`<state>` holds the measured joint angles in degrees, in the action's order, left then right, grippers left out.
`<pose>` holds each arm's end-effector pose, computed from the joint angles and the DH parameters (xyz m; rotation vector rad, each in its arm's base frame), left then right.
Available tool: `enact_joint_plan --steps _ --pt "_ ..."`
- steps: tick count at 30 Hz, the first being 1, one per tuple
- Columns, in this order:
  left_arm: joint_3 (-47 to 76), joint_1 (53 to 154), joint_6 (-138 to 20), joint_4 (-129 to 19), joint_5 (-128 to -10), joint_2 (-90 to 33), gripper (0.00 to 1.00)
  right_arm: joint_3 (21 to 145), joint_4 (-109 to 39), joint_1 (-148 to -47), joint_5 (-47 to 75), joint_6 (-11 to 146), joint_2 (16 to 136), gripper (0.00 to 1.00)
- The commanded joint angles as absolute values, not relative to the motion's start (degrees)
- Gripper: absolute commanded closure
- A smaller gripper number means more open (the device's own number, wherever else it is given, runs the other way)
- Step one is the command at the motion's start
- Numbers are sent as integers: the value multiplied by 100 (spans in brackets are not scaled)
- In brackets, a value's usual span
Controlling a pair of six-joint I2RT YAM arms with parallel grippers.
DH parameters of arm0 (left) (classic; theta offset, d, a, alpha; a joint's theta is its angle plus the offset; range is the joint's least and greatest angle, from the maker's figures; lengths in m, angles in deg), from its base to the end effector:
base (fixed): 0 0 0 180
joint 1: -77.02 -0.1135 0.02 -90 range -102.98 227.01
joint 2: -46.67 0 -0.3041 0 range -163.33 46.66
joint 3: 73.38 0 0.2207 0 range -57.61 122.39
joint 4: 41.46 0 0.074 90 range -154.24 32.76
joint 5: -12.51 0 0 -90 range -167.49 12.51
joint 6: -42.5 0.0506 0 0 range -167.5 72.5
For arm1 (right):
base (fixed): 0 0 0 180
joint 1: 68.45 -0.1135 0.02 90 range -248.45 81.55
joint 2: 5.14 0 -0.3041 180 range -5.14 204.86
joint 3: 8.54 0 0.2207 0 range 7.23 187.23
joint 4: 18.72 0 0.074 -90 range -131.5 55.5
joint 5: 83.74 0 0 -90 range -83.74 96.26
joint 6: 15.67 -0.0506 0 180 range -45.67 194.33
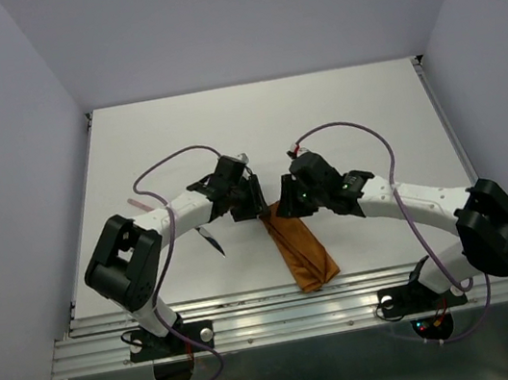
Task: Fold the napkin into a case and place the utensils inside
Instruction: Fold the smaller rectangle-folded napkin at the center of the board, then pick up the smaller rectangle-folded napkin from the center of the board.
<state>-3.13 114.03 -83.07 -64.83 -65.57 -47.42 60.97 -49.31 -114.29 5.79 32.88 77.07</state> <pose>0.2552 -0.2055 0.2370 0.1358 2.5393 -0.8030 0.1987 0.2040 0.2808 -0.0895 2.4482 0.7228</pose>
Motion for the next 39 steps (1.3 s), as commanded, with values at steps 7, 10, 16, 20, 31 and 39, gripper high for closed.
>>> enact_joint_plan --steps 7,10,16,20,31,39 --pt "-118 11419 -8388 -6682 -6975 -4255 37 5514 -5146 -11468 248 3039 7212 66" --pt "-250 11411 -8625 -6655 -7299 -4027 50 5452 -5216 -11468 143 3012 7054 66" --pt "-899 11411 -9372 -6244 -8057 -3201 64 5434 -5594 -11468 -209 2968 6667 63" --pt "-1243 11419 -9251 -5507 -7532 -2839 34 5355 -5664 -11468 -183 2933 6561 63" --pt "-857 11604 -8389 -5486 -6554 -3876 12 5337 -5665 -11468 -139 2880 6781 62" --pt "-699 11613 -8257 -5574 -6660 -4237 37 5311 -5665 -11468 -147 2889 6798 61"
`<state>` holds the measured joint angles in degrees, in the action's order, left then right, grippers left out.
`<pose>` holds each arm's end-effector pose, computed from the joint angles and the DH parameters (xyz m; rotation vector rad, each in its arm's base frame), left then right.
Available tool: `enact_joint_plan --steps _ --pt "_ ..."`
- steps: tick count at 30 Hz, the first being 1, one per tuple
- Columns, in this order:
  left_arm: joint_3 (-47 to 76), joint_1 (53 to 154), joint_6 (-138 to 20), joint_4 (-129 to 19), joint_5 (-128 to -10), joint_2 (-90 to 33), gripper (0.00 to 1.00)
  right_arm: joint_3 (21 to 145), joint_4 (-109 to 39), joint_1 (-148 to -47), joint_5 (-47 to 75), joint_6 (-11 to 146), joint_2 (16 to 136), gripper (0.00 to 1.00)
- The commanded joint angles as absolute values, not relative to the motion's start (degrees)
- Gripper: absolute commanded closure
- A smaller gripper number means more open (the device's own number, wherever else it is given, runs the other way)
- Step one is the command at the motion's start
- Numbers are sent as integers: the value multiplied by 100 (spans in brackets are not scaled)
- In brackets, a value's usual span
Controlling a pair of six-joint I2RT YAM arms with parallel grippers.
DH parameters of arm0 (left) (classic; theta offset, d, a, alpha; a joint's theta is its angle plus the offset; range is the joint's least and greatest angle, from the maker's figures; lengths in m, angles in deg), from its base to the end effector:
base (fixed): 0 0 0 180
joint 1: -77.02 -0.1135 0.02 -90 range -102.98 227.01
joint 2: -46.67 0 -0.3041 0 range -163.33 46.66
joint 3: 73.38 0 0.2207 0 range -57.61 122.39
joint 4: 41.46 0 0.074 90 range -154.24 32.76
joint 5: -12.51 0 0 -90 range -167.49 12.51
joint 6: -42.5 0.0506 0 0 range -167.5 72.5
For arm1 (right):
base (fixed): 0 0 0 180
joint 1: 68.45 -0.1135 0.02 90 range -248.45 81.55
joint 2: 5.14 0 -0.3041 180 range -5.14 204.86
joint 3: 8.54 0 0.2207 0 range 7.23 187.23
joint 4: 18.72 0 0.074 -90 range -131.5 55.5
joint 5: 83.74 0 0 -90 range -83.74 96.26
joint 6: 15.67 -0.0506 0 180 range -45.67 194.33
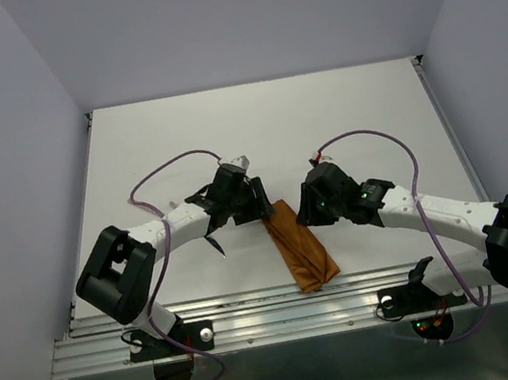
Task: Fold the napkin into a case and place the utensils inside
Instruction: Pick up the smaller rectangle-folded napkin from the center of the board.
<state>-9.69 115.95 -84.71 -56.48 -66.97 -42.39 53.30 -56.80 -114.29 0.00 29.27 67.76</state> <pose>0.2343 -0.2012 0.2428 0.1397 2.4248 -0.8674 0.1631 0.1601 0.2678 0.0340 2.5079 0.5695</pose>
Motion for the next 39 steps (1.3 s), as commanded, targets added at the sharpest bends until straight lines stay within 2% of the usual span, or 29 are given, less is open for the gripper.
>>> enact_joint_plan --steps 1,5,7,14,17,19,22,23,26,30,39 --pt "-690 11621 -8239 -5574 -6642 -4298 37 5311 -5673 -11468 -139 2880 6807 61" --pt "-672 11621 -8213 -5583 -6607 -4412 38 5311 -5665 -11468 -130 2889 6851 61" --pt "-663 11613 -8213 -5583 -6598 -4448 44 5311 -5691 -11468 -95 2889 6860 61" --pt "-602 11613 -8195 -5592 -6580 -4650 41 5241 -6042 -11468 143 3064 6790 57" --pt "-575 11621 -8204 -5583 -6572 -4685 50 5083 -6130 -11520 274 3047 6623 57" --pt "-540 11621 -8204 -5583 -6563 -4694 61 4952 -6157 -11520 336 3012 6526 57" --pt "-505 11613 -8204 -5583 -6545 -4738 67 4820 -6236 -11573 327 2942 6386 57" --pt "-488 11613 -8212 -5583 -6537 -4747 75 4802 -6253 -11573 327 2907 6324 57" --pt "-470 11613 -8221 -5592 -6519 -4755 83 4731 -6280 -11626 345 2845 6227 57" --pt "-409 11613 -8221 -5653 -6519 -4720 100 4748 -6455 -11870 266 2775 6192 57" --pt "-110 11613 -8213 -5943 -6642 -4676 100 4863 -6824 -12996 -278 2081 6297 57"
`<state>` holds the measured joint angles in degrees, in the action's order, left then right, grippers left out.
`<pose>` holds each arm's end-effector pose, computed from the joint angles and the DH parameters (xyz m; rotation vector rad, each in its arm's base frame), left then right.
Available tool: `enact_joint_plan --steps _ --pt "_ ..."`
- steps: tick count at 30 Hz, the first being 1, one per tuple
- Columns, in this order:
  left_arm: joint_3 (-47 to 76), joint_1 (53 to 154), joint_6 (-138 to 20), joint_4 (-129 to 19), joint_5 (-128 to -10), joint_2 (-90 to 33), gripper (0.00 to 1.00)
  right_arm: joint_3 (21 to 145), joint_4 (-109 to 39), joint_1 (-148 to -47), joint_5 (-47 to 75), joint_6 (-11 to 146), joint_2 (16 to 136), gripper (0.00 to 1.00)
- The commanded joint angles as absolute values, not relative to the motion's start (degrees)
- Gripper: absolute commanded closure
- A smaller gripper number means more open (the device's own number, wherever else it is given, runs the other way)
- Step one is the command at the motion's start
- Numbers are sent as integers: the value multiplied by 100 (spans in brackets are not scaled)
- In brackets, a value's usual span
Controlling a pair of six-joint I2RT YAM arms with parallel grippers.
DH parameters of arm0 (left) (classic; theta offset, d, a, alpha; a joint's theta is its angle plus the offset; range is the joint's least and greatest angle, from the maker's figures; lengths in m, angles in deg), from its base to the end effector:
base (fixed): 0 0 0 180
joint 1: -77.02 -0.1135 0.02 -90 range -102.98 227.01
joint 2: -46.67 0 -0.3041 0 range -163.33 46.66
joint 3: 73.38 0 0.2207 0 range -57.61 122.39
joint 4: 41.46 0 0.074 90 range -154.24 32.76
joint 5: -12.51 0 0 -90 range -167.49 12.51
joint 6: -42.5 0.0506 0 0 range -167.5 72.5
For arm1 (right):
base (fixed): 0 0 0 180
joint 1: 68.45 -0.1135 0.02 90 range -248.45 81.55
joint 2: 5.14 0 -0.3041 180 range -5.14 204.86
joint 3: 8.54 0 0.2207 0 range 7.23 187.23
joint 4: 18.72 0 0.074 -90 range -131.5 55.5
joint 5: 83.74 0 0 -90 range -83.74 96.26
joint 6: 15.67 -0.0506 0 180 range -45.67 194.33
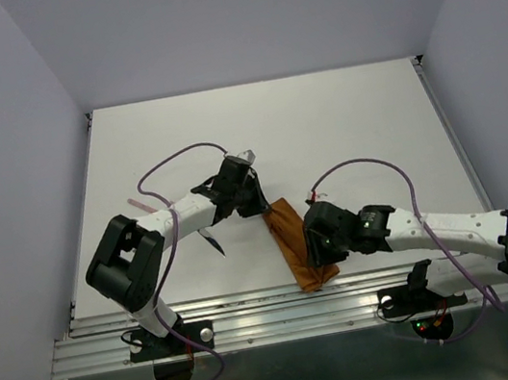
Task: Fold the napkin into a case and place the utensils inside
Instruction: Pick up the smaller rectangle-folded napkin from the center of the board.
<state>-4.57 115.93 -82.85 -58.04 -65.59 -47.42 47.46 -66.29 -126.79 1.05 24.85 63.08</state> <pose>0.2528 -0.2174 0.2402 0.1903 2.4472 -0.8649 0.1013 0.1554 0.2417 -0.1763 2.7068 0.5189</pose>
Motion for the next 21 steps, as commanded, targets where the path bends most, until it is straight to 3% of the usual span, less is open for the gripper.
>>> enact_joint_plan --steps 1,12,21 --pt "-92 11613 -8195 -5952 -6633 -4711 100 4898 -6860 -13180 -340 2045 6384 57" --pt "-66 11604 -8151 -5996 -6598 -4755 100 5758 -7747 -14024 -1561 1949 7623 58" --pt "-118 11613 -8151 -5970 -6545 -4729 100 5909 -8011 -14148 -2115 1869 7844 59"
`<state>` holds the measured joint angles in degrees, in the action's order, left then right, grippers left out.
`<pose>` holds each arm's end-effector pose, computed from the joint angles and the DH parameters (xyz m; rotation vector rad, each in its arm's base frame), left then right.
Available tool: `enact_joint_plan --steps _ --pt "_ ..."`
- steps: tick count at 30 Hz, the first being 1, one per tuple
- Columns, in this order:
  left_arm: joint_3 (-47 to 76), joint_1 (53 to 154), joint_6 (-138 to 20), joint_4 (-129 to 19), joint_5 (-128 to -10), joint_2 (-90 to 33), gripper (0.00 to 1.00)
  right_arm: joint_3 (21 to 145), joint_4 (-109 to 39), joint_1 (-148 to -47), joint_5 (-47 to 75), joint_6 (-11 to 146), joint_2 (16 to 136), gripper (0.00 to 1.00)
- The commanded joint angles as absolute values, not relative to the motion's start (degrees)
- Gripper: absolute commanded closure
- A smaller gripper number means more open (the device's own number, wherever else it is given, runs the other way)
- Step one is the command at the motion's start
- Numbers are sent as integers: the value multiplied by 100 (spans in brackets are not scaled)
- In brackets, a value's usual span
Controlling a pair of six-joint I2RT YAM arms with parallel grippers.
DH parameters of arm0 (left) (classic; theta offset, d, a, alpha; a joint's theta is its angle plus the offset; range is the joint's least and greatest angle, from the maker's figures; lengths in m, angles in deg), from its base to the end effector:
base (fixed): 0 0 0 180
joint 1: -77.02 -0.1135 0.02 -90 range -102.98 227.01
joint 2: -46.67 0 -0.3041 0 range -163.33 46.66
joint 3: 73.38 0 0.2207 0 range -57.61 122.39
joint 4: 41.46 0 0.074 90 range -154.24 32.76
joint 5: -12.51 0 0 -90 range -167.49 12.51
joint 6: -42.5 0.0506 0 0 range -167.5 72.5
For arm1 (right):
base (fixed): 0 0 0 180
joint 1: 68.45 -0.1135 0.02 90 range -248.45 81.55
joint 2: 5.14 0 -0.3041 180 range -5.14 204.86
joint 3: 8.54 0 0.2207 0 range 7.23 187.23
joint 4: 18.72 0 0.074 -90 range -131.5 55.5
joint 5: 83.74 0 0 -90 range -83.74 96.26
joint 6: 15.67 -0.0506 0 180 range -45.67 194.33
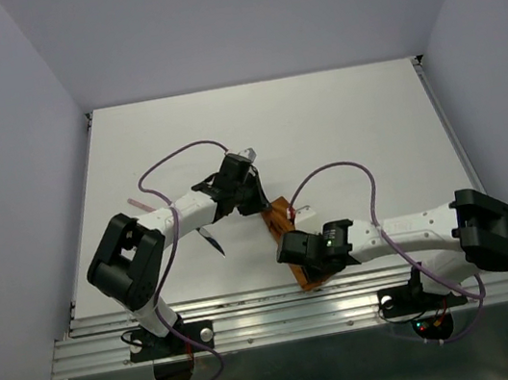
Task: Fold the napkin into a case and place the utensils inside
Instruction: Pick up the smaller rectangle-folded napkin from the center of the board.
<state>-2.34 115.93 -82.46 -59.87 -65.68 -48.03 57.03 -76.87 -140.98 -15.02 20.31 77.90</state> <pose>0.2571 -0.2208 0.2452 0.1973 2.4486 -0.8583 0.0847 0.2079 0.2317 -0.3708 2.6735 0.0761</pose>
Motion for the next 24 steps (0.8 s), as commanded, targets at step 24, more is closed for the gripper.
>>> enact_joint_plan --steps 24 --pt "-312 11613 -8186 -5917 -6466 -4685 100 6840 -7275 -13657 -2626 2765 7720 46"
